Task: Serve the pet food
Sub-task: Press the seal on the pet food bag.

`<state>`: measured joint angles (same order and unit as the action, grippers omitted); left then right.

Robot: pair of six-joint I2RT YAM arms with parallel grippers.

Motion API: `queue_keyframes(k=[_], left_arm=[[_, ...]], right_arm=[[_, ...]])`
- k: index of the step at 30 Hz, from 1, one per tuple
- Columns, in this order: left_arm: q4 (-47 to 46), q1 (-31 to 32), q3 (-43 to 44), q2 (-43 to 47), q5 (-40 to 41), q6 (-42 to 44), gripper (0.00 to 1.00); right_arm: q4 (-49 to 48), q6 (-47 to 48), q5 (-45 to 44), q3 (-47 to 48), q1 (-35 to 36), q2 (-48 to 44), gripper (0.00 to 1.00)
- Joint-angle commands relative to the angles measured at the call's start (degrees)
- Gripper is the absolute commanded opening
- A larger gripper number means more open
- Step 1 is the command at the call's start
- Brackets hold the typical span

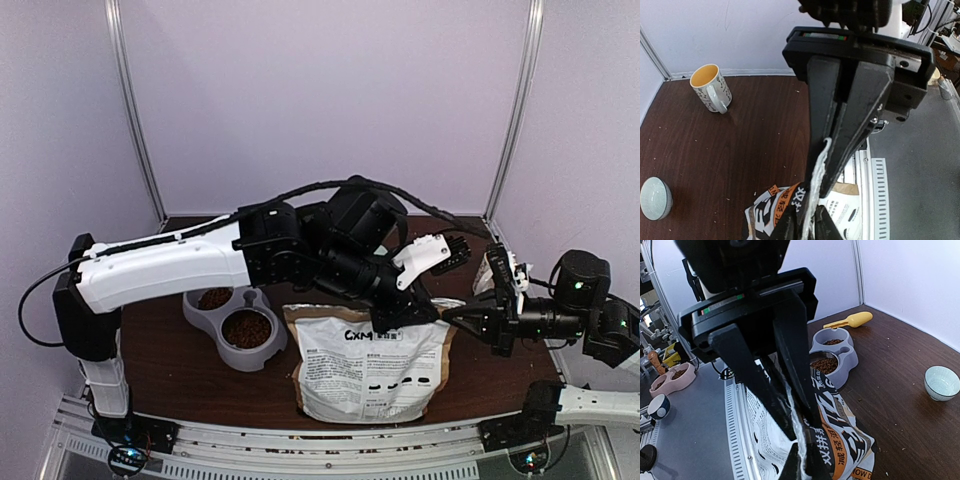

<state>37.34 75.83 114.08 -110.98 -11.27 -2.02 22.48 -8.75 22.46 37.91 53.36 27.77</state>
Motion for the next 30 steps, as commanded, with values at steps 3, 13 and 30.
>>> queue_keyframes(k=[3, 13, 30], left_arm=[[-1.26, -0.11, 2.54, -0.94, -1.61, 0.32, 0.00], [-1.22, -0.07, 2.45, -0.69, -1.37, 0.50, 0.00], [-2.19, -0.07, 3.20, -1.09, -2.12, 0.88, 0.18]], right_arm=[[-2.06, 0.51, 0.74, 0.15, -0.10, -0.23, 0.00], [-1.22, 0.05, -0.96, 0.23, -0.10, -2.53, 0.21], [-2.30, 0.14, 0.38, 0.24, -0.06, -1.31, 0.00]])
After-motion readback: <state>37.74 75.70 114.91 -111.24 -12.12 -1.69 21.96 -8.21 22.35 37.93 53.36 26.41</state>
